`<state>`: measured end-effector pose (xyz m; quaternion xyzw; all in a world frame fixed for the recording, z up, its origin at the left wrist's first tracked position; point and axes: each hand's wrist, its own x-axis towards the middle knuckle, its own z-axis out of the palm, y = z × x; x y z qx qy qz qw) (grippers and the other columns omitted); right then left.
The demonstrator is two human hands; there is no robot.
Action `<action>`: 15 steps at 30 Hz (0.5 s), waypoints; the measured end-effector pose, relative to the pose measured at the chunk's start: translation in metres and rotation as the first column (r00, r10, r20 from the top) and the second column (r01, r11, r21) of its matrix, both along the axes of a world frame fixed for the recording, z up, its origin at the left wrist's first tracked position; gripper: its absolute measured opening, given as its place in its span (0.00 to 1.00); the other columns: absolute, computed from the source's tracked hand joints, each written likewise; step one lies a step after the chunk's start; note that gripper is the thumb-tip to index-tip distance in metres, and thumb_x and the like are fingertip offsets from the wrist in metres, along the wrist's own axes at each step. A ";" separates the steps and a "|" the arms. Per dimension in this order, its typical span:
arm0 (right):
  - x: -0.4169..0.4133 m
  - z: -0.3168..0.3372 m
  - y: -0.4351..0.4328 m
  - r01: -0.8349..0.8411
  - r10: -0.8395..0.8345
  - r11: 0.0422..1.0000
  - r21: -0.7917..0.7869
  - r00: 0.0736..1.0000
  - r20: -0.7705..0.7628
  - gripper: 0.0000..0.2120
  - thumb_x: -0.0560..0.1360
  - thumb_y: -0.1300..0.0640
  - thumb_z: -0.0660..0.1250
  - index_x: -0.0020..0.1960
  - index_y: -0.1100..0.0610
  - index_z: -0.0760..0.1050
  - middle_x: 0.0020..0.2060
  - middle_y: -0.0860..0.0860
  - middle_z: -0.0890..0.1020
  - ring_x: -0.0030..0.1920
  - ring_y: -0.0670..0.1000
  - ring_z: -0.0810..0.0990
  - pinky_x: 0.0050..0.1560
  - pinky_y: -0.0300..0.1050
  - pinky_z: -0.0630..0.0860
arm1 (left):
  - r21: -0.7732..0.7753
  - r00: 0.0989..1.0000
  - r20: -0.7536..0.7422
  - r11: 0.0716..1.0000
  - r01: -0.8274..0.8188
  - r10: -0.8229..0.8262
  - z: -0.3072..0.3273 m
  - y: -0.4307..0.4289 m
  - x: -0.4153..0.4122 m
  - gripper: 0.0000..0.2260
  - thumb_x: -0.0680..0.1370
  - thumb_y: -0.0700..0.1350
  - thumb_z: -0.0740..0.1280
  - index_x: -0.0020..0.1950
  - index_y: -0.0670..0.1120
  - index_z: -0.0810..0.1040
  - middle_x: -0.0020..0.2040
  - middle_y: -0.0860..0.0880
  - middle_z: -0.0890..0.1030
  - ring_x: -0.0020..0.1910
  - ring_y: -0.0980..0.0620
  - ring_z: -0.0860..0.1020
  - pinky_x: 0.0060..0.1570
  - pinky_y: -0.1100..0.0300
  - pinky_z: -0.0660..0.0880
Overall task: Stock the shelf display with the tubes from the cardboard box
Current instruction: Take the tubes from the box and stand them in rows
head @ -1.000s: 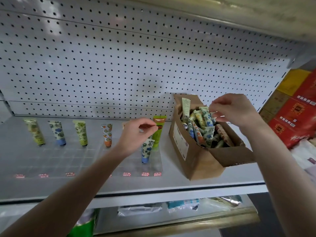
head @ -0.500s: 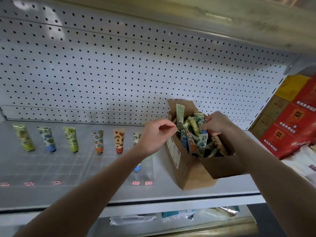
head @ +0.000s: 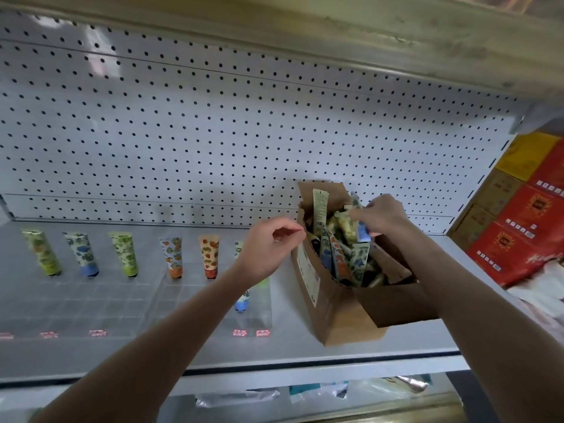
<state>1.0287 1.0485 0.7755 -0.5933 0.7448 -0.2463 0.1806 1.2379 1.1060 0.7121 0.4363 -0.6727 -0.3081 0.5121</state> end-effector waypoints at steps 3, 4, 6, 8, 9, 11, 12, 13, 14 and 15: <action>0.010 0.021 0.018 -0.060 0.075 0.995 -0.074 0.973 0.218 0.15 0.64 0.52 0.76 0.38 0.62 0.76 0.30 0.54 0.78 0.28 0.48 0.78 0.39 0.42 0.79 | 0.020 1.000 -0.016 1.000 0.001 -0.001 0.005 0.004 0.003 0.04 0.74 0.39 0.69 0.47 0.44 0.82 0.43 0.52 0.82 0.43 0.58 0.78 0.46 0.69 0.74; 0.016 0.027 0.026 -0.089 0.109 0.992 -0.086 0.957 0.270 0.15 0.65 0.52 0.77 0.38 0.61 0.76 0.30 0.53 0.79 0.28 0.46 0.78 0.38 0.39 0.80 | 0.028 1.000 -0.020 1.000 0.009 -0.009 0.007 0.006 0.005 0.04 0.74 0.40 0.70 0.48 0.43 0.82 0.43 0.51 0.82 0.43 0.58 0.78 0.46 0.71 0.73; 0.030 0.034 0.041 -0.145 0.170 0.984 -0.099 0.930 0.325 0.10 0.67 0.58 0.76 0.39 0.62 0.77 0.30 0.53 0.80 0.26 0.45 0.79 0.36 0.36 0.80 | 0.026 0.999 -0.033 0.999 0.041 -0.040 0.011 0.012 0.009 0.07 0.73 0.39 0.71 0.50 0.41 0.81 0.44 0.49 0.82 0.42 0.59 0.78 0.45 0.71 0.72; 0.047 0.037 0.056 -0.195 0.224 0.974 -0.116 0.908 0.354 0.06 0.69 0.61 0.73 0.40 0.63 0.78 0.30 0.54 0.80 0.27 0.45 0.80 0.36 0.35 0.80 | 0.018 0.996 -0.039 0.996 0.082 -0.081 0.014 0.020 0.014 0.09 0.71 0.40 0.73 0.51 0.41 0.81 0.44 0.47 0.82 0.41 0.59 0.78 0.45 0.70 0.73; 0.056 0.038 0.064 -0.215 0.248 0.968 -0.131 0.898 0.362 0.06 0.69 0.62 0.73 0.40 0.64 0.78 0.29 0.54 0.80 0.26 0.45 0.79 0.35 0.35 0.80 | 0.019 0.995 -0.030 0.995 0.098 -0.097 0.015 0.024 0.018 0.10 0.70 0.41 0.74 0.51 0.43 0.81 0.44 0.49 0.82 0.42 0.60 0.78 0.45 0.70 0.73; 0.075 0.036 0.076 -0.253 0.293 0.954 -0.161 0.899 0.325 0.09 0.68 0.60 0.73 0.40 0.67 0.79 0.31 0.57 0.82 0.28 0.47 0.80 0.37 0.42 0.82 | 0.029 0.994 -0.005 0.994 0.106 -0.106 0.015 0.029 0.027 0.10 0.69 0.43 0.75 0.49 0.47 0.80 0.44 0.53 0.82 0.43 0.61 0.78 0.44 0.71 0.72; 0.084 0.034 0.081 -0.276 0.314 0.946 -0.168 0.909 0.273 0.11 0.67 0.58 0.74 0.40 0.67 0.80 0.32 0.59 0.83 0.30 0.50 0.81 0.39 0.47 0.81 | 0.031 0.995 0.000 0.995 0.097 -0.097 0.015 0.030 0.031 0.10 0.68 0.44 0.75 0.48 0.49 0.80 0.44 0.54 0.82 0.43 0.60 0.79 0.44 0.70 0.73; 0.093 0.030 0.086 -0.301 0.334 0.938 -0.172 0.917 0.219 0.13 0.66 0.56 0.74 0.39 0.66 0.80 0.33 0.60 0.83 0.31 0.53 0.82 0.39 0.50 0.81 | 0.030 0.997 0.002 0.997 0.076 -0.077 0.014 0.030 0.037 0.10 0.67 0.45 0.76 0.46 0.50 0.80 0.43 0.54 0.82 0.43 0.59 0.80 0.43 0.69 0.73; 0.101 0.026 0.090 -0.316 0.347 0.931 -0.182 0.920 0.181 0.15 0.65 0.53 0.74 0.38 0.66 0.80 0.33 0.61 0.83 0.31 0.55 0.81 0.38 0.52 0.80 | 0.029 0.998 0.000 0.998 0.059 -0.059 0.013 0.030 0.041 0.09 0.67 0.45 0.76 0.44 0.50 0.80 0.41 0.54 0.82 0.42 0.57 0.80 0.43 0.67 0.74; 0.107 0.022 0.093 -0.316 0.350 0.928 -0.194 0.921 0.170 0.18 0.64 0.51 0.75 0.37 0.67 0.80 0.32 0.61 0.82 0.30 0.54 0.80 0.37 0.53 0.79 | 0.029 0.999 0.000 0.998 0.047 -0.047 0.011 0.032 0.046 0.08 0.67 0.43 0.76 0.43 0.49 0.80 0.39 0.53 0.82 0.41 0.57 0.80 0.41 0.67 0.74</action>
